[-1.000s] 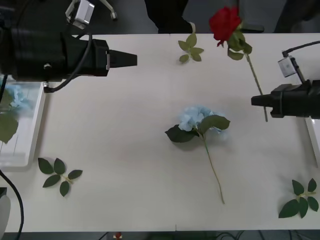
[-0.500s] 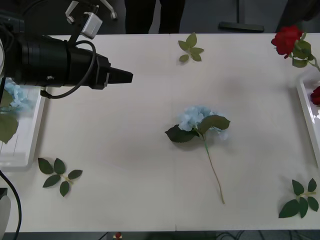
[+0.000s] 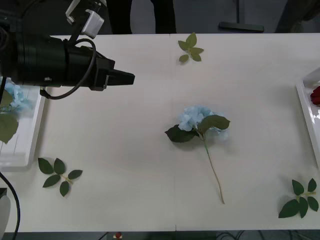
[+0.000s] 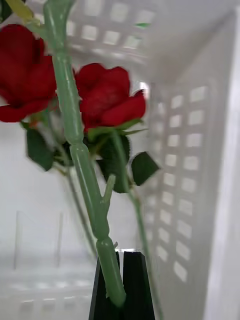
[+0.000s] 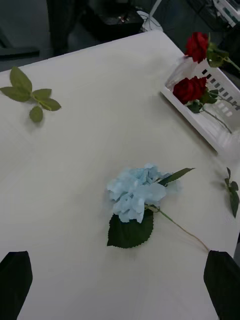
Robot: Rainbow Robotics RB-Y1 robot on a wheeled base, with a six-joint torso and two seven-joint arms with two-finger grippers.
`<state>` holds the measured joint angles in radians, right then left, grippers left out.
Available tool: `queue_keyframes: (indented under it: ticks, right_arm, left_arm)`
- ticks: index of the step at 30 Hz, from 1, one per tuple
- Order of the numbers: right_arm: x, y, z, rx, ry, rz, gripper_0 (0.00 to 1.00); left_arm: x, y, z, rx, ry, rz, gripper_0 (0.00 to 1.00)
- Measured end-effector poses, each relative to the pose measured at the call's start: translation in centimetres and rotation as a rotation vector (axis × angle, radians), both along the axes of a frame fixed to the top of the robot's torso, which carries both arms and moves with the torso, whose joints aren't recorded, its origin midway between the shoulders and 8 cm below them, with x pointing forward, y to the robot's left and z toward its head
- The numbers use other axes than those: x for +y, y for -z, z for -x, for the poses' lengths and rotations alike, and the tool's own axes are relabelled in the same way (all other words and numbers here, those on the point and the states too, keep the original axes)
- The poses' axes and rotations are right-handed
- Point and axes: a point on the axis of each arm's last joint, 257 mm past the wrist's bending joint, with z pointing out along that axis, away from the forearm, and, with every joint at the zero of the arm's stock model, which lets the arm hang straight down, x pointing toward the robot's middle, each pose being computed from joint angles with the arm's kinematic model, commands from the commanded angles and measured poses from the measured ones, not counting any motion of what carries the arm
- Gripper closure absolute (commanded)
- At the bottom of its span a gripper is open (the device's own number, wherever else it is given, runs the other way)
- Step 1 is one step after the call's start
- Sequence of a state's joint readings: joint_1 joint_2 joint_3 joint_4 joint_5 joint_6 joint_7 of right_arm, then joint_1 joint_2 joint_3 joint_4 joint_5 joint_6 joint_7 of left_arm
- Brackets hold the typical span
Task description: Place the red flowers into the right box and the blue flowers into the left box. If a person shows an open palm, hand one flower to the person first, then continue sorting.
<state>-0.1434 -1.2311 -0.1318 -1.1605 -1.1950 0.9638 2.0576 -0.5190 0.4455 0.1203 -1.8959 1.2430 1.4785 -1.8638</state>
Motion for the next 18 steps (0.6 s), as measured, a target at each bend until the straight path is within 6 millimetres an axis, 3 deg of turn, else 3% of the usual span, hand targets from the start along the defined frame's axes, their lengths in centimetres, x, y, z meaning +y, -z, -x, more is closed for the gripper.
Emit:
queue_keyframes:
  ticks: [5,13,18]
  right_arm:
    - [-3.1,0.1,0.8,-0.047,0.061,0.039,1.00]
    - [-5.6,3.5,4.3,0.054,0.059,0.161,1.00]
    - [-7.0,3.9,5.1,0.099,0.054,0.249,1.00]
  left_arm:
    - [0.3,-0.2,-0.1,-0.003,-0.006,0.005,0.00]
    - [0.3,-0.1,-0.1,-0.001,-0.007,0.005,0.00]
    - [0.5,0.5,0.0,0.012,-0.012,0.005,0.00]
